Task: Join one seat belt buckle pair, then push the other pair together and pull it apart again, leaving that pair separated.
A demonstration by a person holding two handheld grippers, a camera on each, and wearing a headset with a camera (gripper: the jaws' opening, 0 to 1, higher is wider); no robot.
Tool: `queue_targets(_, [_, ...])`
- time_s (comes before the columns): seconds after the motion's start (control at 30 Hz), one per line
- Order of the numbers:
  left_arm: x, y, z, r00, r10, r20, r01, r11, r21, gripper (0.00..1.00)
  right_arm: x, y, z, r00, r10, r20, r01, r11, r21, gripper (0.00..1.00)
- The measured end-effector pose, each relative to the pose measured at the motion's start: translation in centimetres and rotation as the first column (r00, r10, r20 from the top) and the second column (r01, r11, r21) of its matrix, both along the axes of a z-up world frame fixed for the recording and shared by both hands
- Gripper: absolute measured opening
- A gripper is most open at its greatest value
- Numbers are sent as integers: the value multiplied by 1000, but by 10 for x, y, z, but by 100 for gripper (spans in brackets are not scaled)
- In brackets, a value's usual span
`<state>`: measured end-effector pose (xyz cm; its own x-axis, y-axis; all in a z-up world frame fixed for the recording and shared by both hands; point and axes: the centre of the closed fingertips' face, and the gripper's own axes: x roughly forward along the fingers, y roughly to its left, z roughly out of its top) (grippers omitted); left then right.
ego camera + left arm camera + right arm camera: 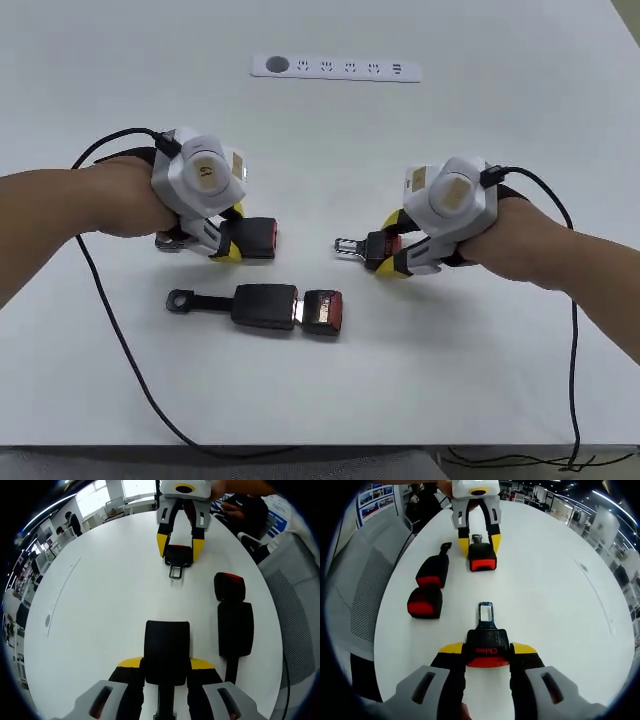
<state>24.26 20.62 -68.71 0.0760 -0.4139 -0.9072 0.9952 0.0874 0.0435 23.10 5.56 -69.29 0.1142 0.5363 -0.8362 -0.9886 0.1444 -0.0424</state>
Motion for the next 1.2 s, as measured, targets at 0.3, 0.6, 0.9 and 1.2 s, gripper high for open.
queue_targets(0.3, [3, 2, -3, 1000, -5, 6, 5, 1000, -1, 33, 1, 40, 5, 1000, 1, 29, -2, 1000, 29, 32])
queue_targets(0.6, [3, 2, -4, 1000, -15, 4, 15, 1000, 8, 32, 3, 66, 8, 997, 19, 75, -20, 1000, 9, 32])
queue_targets(0.9, [3, 2, -5, 1000, -13, 12, 13, 1000, 21, 32, 7, 68, 6, 991, 56, 121, -54, 998, -24, 32])
queue_targets(1.2, [3, 3, -4, 1000, -27, 14, 27, 1000, 11, 32, 6, 79, 9, 990, 75, 120, -75, 997, -10, 31])
